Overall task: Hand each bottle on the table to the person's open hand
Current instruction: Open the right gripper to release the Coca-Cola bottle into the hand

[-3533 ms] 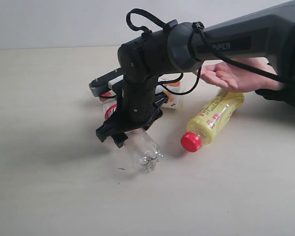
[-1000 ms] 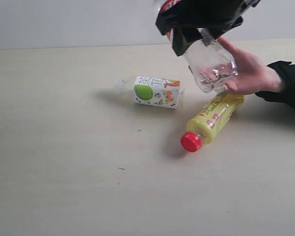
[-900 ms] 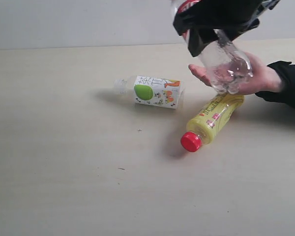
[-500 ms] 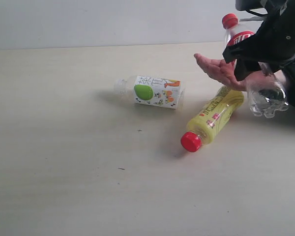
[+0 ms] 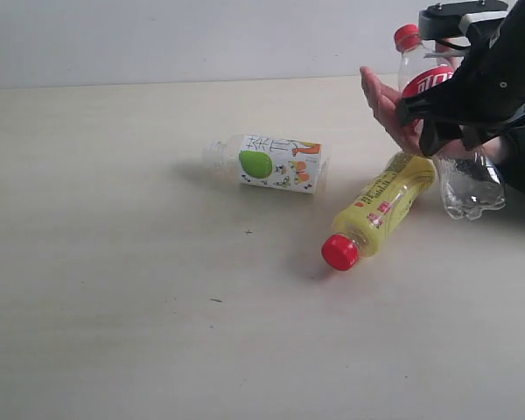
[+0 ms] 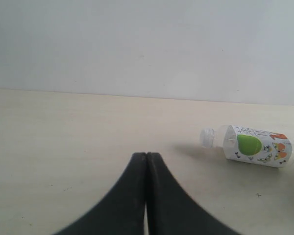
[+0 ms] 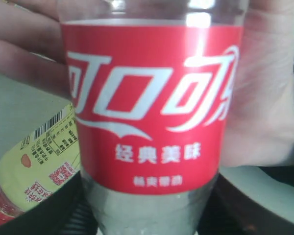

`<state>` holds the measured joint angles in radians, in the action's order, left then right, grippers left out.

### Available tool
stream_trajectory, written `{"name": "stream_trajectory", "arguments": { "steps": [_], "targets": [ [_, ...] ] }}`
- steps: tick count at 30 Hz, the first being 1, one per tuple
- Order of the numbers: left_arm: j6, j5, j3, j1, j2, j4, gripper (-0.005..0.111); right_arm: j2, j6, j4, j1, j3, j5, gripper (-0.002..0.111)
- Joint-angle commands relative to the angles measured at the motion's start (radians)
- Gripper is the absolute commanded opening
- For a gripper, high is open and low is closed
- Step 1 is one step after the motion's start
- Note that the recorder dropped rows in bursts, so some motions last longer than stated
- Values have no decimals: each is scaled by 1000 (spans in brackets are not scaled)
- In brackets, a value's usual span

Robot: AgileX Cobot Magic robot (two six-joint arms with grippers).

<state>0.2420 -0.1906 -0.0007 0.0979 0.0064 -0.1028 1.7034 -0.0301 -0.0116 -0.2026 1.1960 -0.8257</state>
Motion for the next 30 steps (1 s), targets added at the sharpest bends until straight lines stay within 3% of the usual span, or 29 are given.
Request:
{"name": "stream_trajectory", "arguments": {
  "steps": [1, 8, 17, 20, 27, 30],
  "targets": [
    [-1, 2, 1, 6, -6, 3, 0, 6, 1, 23, 8, -2, 47, 3],
    [-1, 2, 1, 6, -6, 3, 0, 6, -62, 21, 8, -2, 164, 10],
    [-1, 2, 1, 6, -6, 3, 0, 6, -71, 21, 8, -2, 167, 12],
    [-1, 2, 1, 6, -6, 3, 0, 6, -77, 21, 8, -2, 165, 26],
    [-1, 2, 1, 6, -6, 3, 0, 6, -68, 18, 8, -2, 165, 78],
    [-1, 2, 1, 6, -6, 3, 0, 6, -68, 23, 6, -2, 170, 87]
  ]
}}
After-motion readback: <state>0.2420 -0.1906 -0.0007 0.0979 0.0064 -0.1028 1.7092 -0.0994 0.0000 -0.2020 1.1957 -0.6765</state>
